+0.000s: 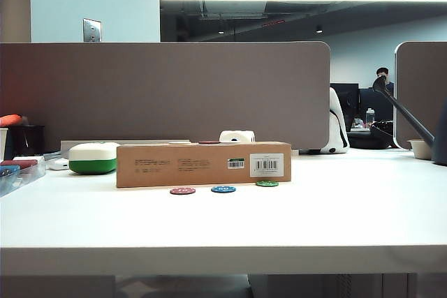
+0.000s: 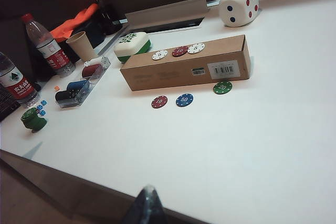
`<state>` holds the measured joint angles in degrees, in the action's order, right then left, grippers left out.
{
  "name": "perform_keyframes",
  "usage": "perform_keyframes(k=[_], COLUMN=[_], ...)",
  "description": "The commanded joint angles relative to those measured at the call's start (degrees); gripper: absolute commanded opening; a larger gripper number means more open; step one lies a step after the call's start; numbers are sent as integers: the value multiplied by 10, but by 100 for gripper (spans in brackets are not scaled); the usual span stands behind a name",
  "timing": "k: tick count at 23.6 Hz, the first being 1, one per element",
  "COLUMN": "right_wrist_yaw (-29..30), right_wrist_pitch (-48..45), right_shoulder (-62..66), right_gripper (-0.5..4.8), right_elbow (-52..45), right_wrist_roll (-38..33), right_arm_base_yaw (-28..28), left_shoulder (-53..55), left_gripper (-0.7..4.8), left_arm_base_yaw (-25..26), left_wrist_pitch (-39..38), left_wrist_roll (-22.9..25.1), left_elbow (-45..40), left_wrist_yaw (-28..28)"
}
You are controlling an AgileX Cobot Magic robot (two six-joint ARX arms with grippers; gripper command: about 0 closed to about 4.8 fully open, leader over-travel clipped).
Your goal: Push the chip, whose value equals the sum of all the chip values on the rectangular box, forward next to the box.
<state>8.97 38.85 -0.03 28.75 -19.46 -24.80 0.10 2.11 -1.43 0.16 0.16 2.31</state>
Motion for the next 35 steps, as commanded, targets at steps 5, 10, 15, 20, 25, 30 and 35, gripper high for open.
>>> perform_keyframes(k=[5,10,15,20,25,30,35], right_wrist_yaw=[-1,-1,-1,-18,-10,-32,-69], right_wrist_pitch=[-10,-10,-9,-64,-335,-374,-365], right_shoulder=[0,0,0,0,0,0,-1], right_gripper=[-6,-6,-6,-6,-6,-6,-6], right_elbow=[1,1,1,-47,-211,-287,-287], right_wrist_roll=[0,0,2,24,32,95,202], right_arm_base_yaw=[0,0,2,101,239,309,301], left_shoulder=[0,0,0,0,0,0,0], left_gripper=[-5,-5,-5,-5,-5,-5,-5], left_arm_base_yaw=[0,0,0,0,0,0,0], left_wrist_pitch=[7,7,7,7,7,6,7], left_wrist_roll=[-2,-2,-2,-2,-2,-2,-2], left_elbow=[3,3,3,3,3,3,3], left_wrist_yaw=[1,1,1,1,1,1,1])
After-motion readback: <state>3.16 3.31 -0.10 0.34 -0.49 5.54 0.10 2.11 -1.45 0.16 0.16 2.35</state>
